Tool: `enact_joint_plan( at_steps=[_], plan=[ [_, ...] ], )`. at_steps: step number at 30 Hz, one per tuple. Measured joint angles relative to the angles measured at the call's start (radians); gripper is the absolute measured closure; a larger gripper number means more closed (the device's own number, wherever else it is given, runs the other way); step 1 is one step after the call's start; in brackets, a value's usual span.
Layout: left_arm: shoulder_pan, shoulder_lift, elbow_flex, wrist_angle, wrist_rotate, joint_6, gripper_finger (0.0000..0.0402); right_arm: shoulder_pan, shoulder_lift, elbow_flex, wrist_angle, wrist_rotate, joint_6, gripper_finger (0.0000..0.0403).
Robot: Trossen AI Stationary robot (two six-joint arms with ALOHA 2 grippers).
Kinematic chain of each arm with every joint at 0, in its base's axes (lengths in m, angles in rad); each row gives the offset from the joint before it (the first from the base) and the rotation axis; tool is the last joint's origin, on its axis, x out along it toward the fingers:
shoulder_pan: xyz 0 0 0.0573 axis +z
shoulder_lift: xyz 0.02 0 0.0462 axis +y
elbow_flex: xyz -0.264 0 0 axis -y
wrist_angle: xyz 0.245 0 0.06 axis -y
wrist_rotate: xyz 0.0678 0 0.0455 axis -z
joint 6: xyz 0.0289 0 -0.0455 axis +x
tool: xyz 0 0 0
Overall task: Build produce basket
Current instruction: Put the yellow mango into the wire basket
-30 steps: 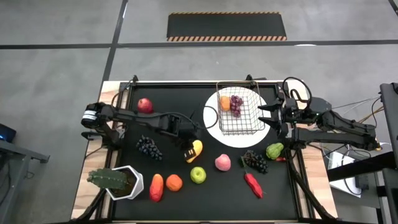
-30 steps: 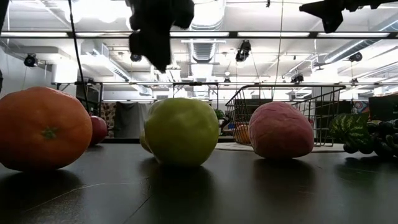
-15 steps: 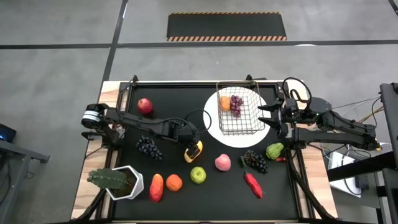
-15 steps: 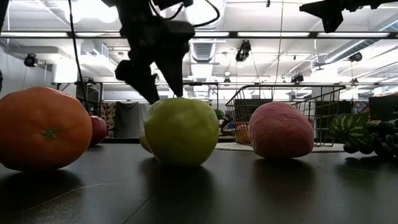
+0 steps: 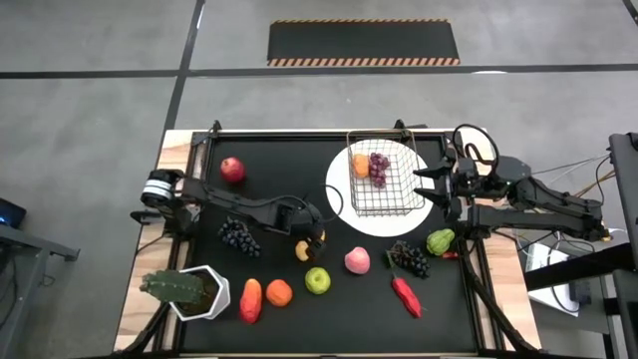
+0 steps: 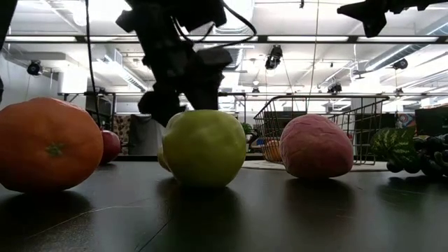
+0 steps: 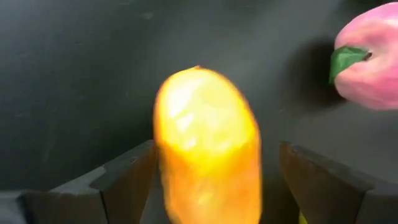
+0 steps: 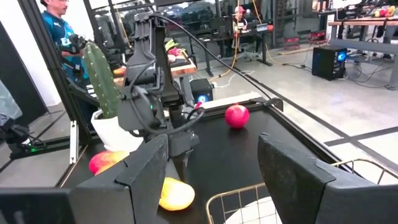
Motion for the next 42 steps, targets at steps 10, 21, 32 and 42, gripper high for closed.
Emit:
enact_joint_plan(
  at_steps=[10,21,32,42],
  plan=[
    [-0.001,0.033,-0.014,0.020,-0.002,-0.002,0.0088,0.000,0.005,0.000,-0.009,0.000,-0.006,0.0170],
    [-0.001,0.032,-0.035,0.047,-0.008,-0.001,0.0166,0.000,0.005,0.000,-0.019,0.001,-0.006,0.0170],
    [0.000,-0.056,-0.031,0.051,-0.123,0.181,0.0176,0.000,0.006,0.000,-0.009,0.002,-0.027,0.0170],
    [0.007,-0.222,-0.034,0.449,-0.187,0.699,0.0172,0.005,0.052,-0.057,0.189,0.001,-0.097,0.0170]
  ],
)
